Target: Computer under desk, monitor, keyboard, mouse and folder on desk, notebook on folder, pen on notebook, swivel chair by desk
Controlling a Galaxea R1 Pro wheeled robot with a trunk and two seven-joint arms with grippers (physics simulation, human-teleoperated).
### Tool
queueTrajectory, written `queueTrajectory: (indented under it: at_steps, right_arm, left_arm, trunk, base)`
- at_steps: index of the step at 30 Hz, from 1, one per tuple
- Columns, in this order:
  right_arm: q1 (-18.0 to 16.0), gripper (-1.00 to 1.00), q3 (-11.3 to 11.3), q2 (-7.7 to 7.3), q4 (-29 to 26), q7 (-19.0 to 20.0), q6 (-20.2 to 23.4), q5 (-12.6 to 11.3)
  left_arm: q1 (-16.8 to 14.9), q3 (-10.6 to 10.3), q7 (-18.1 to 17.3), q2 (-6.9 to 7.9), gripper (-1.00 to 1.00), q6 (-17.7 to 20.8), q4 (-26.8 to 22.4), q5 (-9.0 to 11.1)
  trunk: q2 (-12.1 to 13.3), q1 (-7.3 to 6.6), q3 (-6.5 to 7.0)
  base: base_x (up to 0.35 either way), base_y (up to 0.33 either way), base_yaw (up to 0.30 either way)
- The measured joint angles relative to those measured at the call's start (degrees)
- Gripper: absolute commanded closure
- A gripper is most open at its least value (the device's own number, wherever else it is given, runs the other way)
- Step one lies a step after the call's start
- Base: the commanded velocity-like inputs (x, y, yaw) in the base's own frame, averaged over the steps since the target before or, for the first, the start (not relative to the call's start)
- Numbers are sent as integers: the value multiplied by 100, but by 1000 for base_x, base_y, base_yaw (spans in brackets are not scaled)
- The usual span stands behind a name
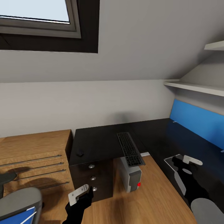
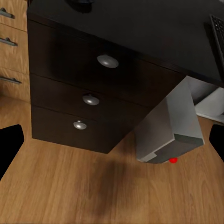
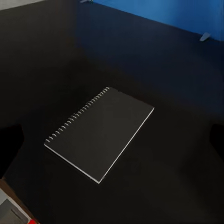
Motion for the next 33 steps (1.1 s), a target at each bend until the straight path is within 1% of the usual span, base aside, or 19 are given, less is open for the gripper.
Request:
queueTrajectory:
  at_steps: [1,3,5,6,8,9,12,13,15,16,18,20,23,30,31,32,33]
  right_arm:
    - [-16,-100,12,-1,153,57,-115,43]
    - [-106,-100,17,-10,366,162,-161,65]
    - [-348,-100,17,-62,786,264,-200,82]
    - [-518,-100,16,-95,1060,297,-237,87]
    - [-599,-100,17,-110,1185,310,-278,87]
    - [-647,-100,17,-121,1259,317,-315,87]
    - [-690,-100,16,-127,1324,323,-349,84]
    - [-706,-100,16,-128,1346,326,-361,83]
    - [-716,-100,19,-129,1358,327,-371,83]
    - [-723,-100,21,-128,1363,328,-381,84]
    - [-727,-100,25,-126,1364,331,-402,85]
    - [-730,-100,28,-121,1355,328,-499,84]
    - [-733,-100,31,-110,1287,327,-628,83]
    - [-733,-100,35,-108,1234,331,-666,85]
    - [-734,-100,46,-113,1216,332,-676,98]
    - [-733,-100,48,-113,1219,332,-675,98]
    - [-733,-100,44,-113,1227,332,-666,99]
  left_arm:
    - [0,-15,2,0,-100,-8,-3,0]
    - [3,-62,5,0,-100,-14,-6,1]
    - [35,-185,25,2,-100,-24,-6,2]
    - [100,-294,105,5,-100,-71,-8,-2]
    - [146,-392,209,8,-100,-151,-9,-8]
    - [175,-507,338,21,-100,-252,-9,-16]
    - [202,-723,543,72,-100,-379,-10,-27]
    - [212,-885,647,102,-100,-426,-11,-29]
    - [218,-1039,722,123,-100,-460,-11,-32]
    - [222,-1159,772,135,-100,-482,-11,-33]
    - [225,-1238,806,147,-100,-497,-13,-35]
    - [227,-1264,833,160,-100,-512,-12,-36]
    - [229,-1234,860,173,-100,-527,-14,-37]
    - [229,-1214,875,176,-100,-530,-16,-43]
    - [229,-1045,893,176,-100,-531,-12,-47]
    - [229,-1001,895,176,-100,-531,-12,-46]
    - [229,-848,897,176,-100,-531,-12,-43]
  trunk:
    - [0,0,0]
    - [0,0,0]
    - [0,0,0]
    - [0,0,0]
    - [0,0,0]
    - [0,0,0]
    - [0,0,0]
    - [0,0,0]
    - [-1,0,0]
    - [-1,0,0]
    - [0,0,0]
    - [0,0,0]
    - [-1,0,0]
    - [0,0,0]
    - [0,0,0]
    - [0,0,0]
    - [0,0,0]
  base:
    - [0,0,0]
    - [0,0,0]
    - [0,0,0]
    - [0,0,0]
    - [0,0,0]
    - [0,0,0]
    - [0,0,0]
    - [0,0,0]
    - [0,0,0]
    - [0,0,0]
    - [0,0,0]
    - [0,0,0]
    - [0,0,0]
    - [0,0,0]
    - [0,0,0]
    - [0,0,0]
    - [0,0,0]
